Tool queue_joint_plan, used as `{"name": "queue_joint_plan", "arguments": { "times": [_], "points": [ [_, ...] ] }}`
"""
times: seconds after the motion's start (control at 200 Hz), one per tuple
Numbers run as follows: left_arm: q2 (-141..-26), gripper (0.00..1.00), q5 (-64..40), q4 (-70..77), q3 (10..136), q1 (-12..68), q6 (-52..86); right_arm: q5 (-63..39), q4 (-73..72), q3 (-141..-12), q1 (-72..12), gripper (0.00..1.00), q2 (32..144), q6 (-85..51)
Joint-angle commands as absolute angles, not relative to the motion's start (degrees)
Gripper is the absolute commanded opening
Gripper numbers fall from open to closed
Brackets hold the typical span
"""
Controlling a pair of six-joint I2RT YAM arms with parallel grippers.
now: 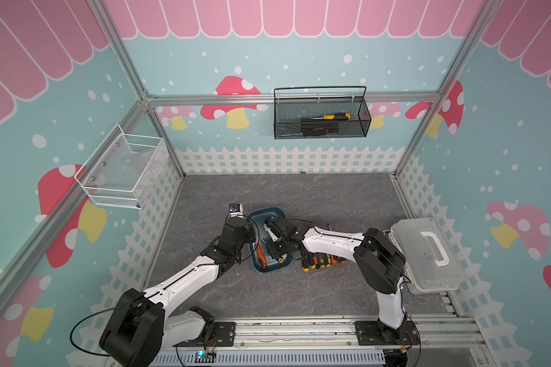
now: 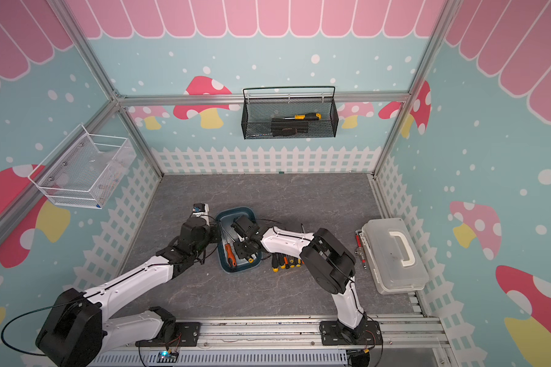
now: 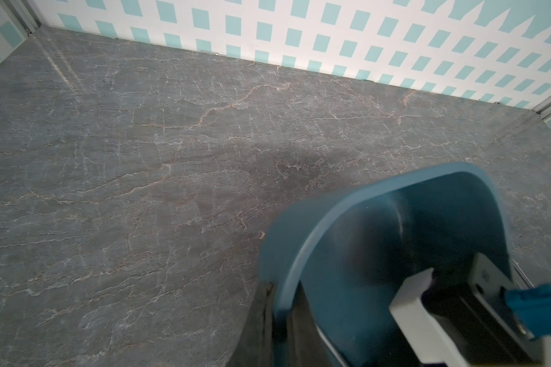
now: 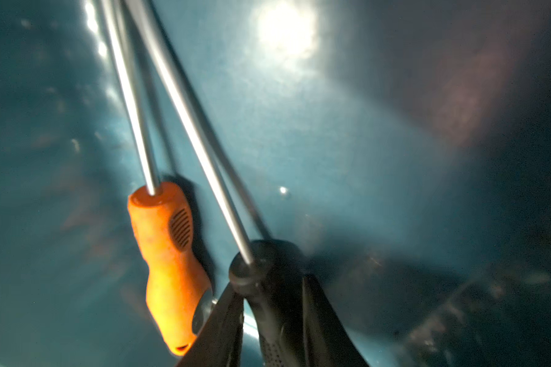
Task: Take out the screwdriver from the storage box
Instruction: Pick up the screwdriver from the storage box.
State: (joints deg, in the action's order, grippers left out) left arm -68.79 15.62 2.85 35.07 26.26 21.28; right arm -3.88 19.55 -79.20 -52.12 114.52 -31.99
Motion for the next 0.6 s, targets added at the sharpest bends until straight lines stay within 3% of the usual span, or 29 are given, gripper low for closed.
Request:
{"name": "queue_joint_plan", "arguments": {
  "times": [0.0,0.255,0.595],
  "points": [
    [-68.31,0.00,11.63,4.22,35.99,26.98,21.27,-0.01,21.80,-79.63,-50.55,0.31,120.36,-32.09],
    [-68.12,0.00,11.60,4.40,35.51,26.89,21.38,0.70,22.70,-80.90,-50.65,0.21,121.27,-31.47],
    [-67.85,0.00,11.65,4.56,35.10,26.89,21.72,-0.59,16.76,-76.14,-50.62,0.01,116.17,-31.24]
  ]
}}
